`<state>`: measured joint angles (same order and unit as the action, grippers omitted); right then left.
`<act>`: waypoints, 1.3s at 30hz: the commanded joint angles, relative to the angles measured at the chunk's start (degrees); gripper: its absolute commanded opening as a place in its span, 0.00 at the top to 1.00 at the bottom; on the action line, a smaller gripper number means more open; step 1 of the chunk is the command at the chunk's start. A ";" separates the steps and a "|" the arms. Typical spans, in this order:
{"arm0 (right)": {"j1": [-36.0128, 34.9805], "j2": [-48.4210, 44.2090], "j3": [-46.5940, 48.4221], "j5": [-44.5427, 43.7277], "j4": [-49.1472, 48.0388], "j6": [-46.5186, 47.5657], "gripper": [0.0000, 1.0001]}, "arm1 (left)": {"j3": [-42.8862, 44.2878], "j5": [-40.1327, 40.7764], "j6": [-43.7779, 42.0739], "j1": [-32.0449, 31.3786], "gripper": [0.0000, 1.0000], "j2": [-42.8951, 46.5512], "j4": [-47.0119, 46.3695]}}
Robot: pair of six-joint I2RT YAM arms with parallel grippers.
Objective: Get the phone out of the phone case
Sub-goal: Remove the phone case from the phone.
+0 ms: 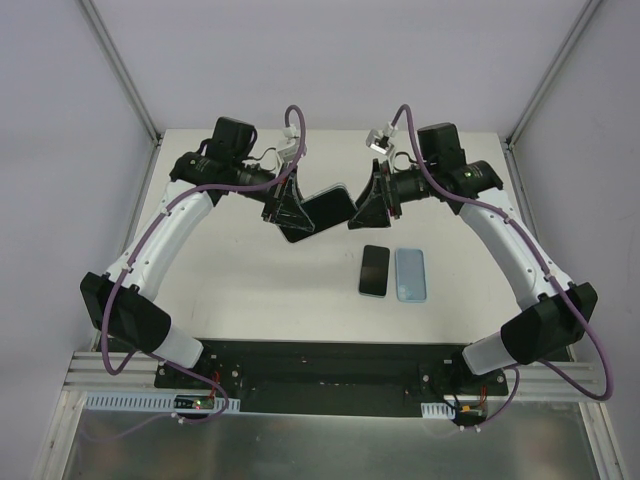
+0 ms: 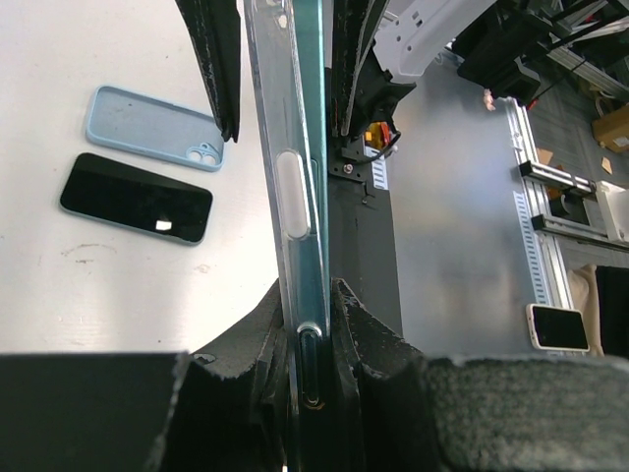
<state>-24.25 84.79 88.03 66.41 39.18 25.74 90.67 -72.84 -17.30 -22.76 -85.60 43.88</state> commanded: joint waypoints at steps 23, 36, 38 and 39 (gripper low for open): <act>-1.76 -3.41 6.97 16.02 5.98 5.98 1.00 | -0.59 -12.59 0.86 0.26 1.00 -1.49 -2.13; -3.70 -2.27 12.78 22.35 18.64 15.04 1.00 | -0.58 -15.22 0.16 -2.02 1.00 -2.64 -2.13; -3.96 -1.91 14.09 24.11 21.71 17.93 1.00 | -0.76 -16.28 -0.10 -2.28 1.00 -3.08 -2.13; -4.14 -1.74 14.88 24.72 23.12 19.25 1.00 | -0.76 -16.63 -0.10 -2.46 1.00 -3.51 -2.13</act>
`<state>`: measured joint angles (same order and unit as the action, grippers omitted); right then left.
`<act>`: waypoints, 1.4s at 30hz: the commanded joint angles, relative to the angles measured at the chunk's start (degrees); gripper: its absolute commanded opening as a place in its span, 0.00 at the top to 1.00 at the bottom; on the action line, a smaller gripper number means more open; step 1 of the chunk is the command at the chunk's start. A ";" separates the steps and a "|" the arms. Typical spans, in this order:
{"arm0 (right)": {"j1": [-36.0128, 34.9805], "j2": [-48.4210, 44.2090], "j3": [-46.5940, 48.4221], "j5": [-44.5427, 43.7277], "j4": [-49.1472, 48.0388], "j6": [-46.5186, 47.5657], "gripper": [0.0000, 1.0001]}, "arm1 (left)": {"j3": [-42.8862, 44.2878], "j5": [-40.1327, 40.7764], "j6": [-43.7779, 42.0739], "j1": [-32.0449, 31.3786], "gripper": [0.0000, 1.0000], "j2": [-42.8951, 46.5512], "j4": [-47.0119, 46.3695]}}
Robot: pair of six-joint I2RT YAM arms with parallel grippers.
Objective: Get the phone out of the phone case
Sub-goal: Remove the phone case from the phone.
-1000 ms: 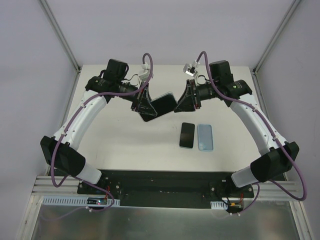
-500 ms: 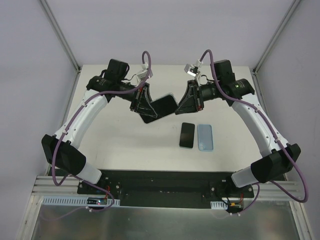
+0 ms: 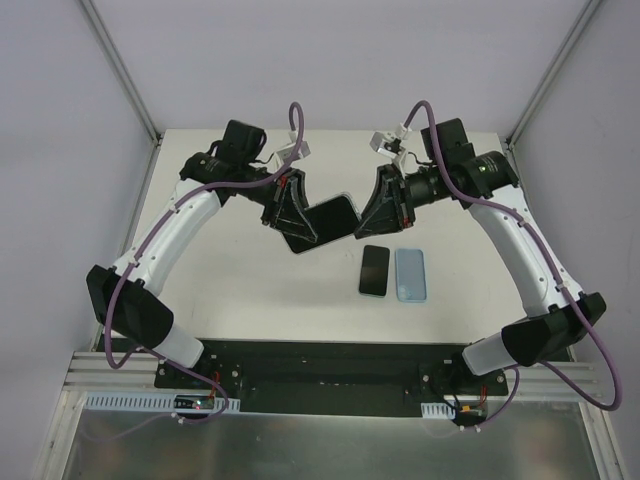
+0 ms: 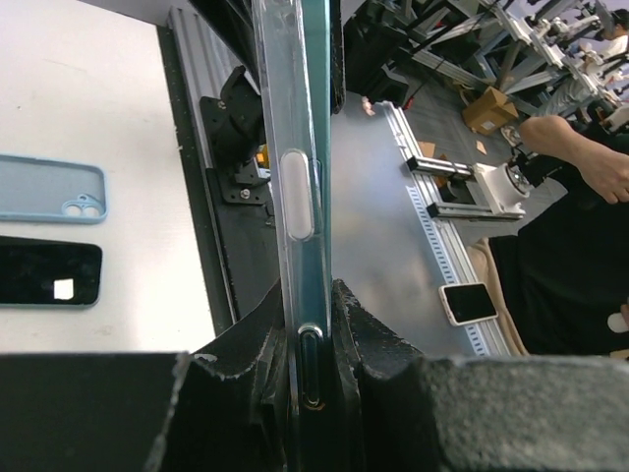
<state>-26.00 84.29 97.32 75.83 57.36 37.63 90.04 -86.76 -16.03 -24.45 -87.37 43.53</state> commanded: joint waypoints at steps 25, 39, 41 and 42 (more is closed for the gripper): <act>-8.98 -0.71 15.53 16.63 22.44 21.34 1.00 | 0.49 -5.87 -4.36 -7.46 1.00 -8.42 -1.69; -11.35 1.93 20.19 16.63 26.31 23.28 1.00 | 1.36 -9.92 -7.26 -9.04 1.00 -14.75 -1.69; -11.79 2.45 20.72 16.63 26.66 23.19 1.00 | 1.63 -10.09 -7.43 -9.13 1.00 -15.54 -1.69; -12.06 2.63 20.89 16.63 26.92 23.28 1.00 | 1.80 -10.27 -7.43 -9.13 1.00 -16.07 -1.69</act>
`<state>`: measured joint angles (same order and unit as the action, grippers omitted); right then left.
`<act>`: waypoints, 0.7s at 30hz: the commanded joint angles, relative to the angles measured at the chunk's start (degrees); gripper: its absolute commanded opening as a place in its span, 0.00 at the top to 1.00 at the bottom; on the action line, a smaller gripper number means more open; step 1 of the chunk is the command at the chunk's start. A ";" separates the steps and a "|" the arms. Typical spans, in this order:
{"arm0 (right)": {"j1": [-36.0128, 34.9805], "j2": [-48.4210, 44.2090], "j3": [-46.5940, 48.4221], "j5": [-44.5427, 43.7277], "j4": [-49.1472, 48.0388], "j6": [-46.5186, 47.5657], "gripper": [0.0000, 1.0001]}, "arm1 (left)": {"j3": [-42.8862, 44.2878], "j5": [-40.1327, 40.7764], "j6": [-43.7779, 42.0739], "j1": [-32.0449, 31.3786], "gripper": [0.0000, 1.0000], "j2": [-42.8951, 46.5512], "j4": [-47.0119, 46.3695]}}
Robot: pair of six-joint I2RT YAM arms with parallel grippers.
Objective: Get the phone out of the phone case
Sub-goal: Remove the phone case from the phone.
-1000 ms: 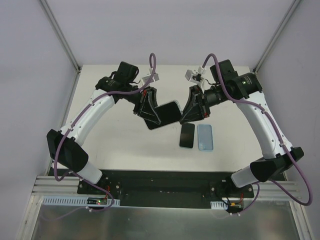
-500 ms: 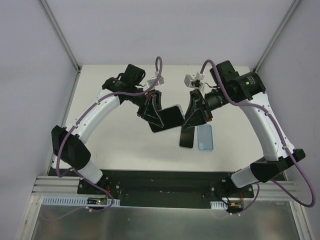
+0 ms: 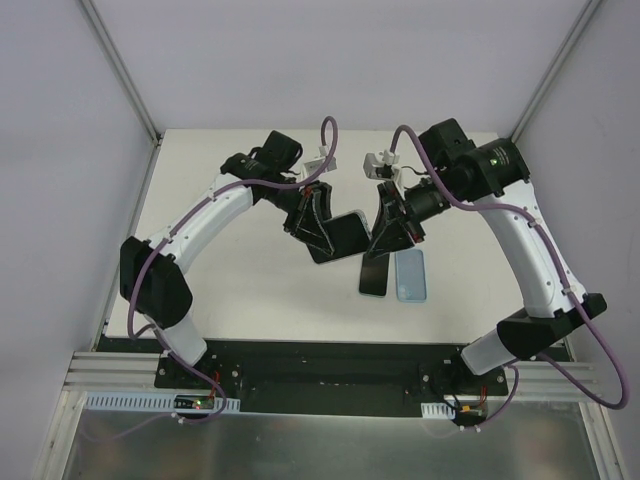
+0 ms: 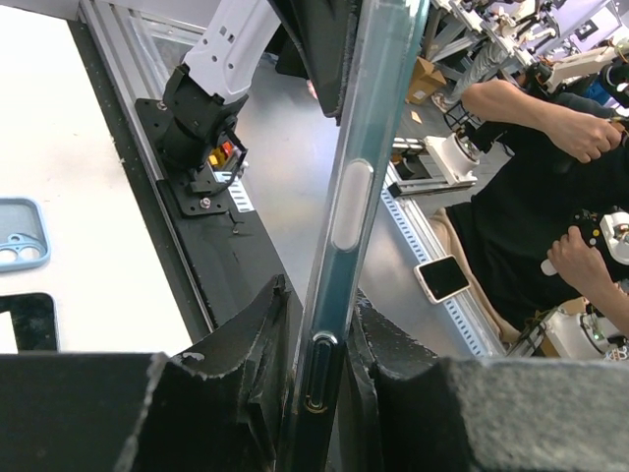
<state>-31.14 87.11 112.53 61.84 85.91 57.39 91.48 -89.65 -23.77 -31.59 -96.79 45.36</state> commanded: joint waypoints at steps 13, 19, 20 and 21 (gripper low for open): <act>-8.86 0.69 5.16 30.62 0.05 4.93 0.97 | 2.56 -7.56 0.21 -2.33 1.00 -9.99 -3.53; -10.17 0.87 3.75 30.70 -1.62 2.82 0.93 | 3.00 -7.30 0.21 -2.95 1.00 -10.52 -3.53; -10.43 0.87 3.57 30.53 -1.71 2.56 0.92 | 3.17 -7.30 0.21 -3.12 1.00 -10.70 -3.53; -10.61 0.78 3.40 30.62 -1.97 2.47 0.92 | 3.35 -7.21 0.21 -3.12 1.00 -10.78 -3.53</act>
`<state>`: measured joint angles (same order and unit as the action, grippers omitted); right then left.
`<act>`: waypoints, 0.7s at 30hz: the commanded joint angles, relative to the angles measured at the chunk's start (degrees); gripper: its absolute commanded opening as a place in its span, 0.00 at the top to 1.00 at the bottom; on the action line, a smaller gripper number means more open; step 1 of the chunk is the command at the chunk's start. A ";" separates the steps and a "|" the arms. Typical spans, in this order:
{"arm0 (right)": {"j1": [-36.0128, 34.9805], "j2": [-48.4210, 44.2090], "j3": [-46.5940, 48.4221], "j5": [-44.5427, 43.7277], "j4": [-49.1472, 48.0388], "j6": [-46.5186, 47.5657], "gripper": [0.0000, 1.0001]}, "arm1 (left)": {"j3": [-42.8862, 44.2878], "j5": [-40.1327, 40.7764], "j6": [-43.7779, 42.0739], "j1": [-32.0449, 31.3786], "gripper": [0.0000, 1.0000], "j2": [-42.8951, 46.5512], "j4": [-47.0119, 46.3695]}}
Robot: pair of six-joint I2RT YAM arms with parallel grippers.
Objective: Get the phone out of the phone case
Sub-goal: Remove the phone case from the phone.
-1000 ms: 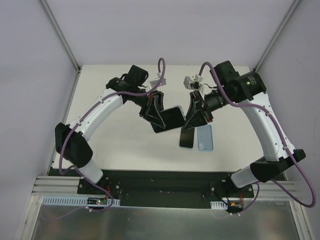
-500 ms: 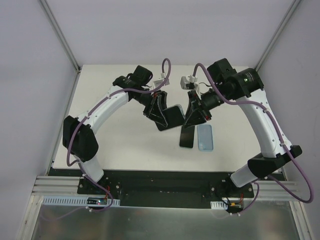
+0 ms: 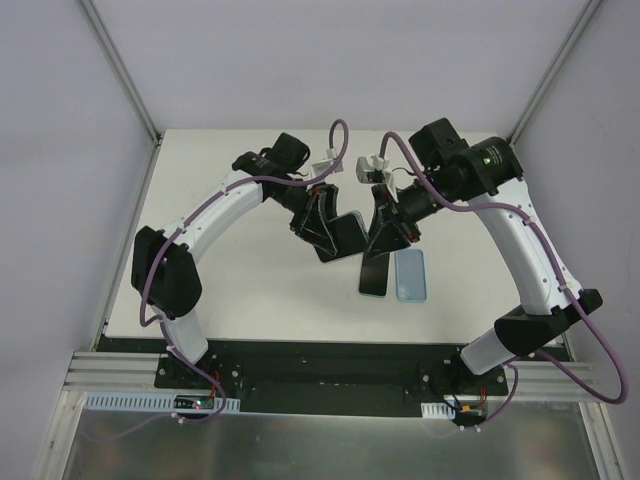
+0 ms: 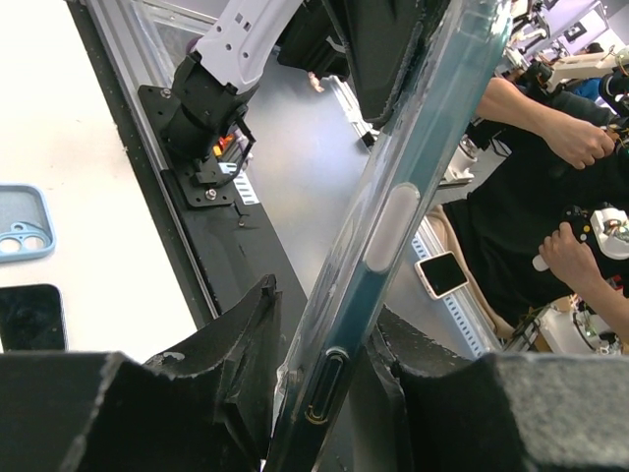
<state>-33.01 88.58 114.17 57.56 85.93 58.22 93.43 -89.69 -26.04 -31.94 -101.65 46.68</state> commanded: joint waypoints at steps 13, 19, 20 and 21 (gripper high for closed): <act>-9.44 -0.42 0.62 34.99 -2.52 1.29 0.99 | 2.11 -7.52 2.84 -3.56 1.00 -6.46 -4.93; -10.31 0.11 1.41 34.99 -2.00 1.20 1.00 | 1.58 -9.01 2.40 -4.35 1.00 -6.28 -4.93; -10.49 0.19 1.49 34.90 -2.08 1.20 1.00 | 1.32 -9.19 2.05 -4.35 1.00 -6.11 -4.93; -10.66 0.19 1.67 34.90 -1.91 1.11 1.00 | 0.88 -9.19 1.35 -4.53 1.00 -5.85 -5.01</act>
<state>-34.85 88.51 113.65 56.51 85.95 57.56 94.04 -89.67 -26.46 -33.04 -103.22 48.86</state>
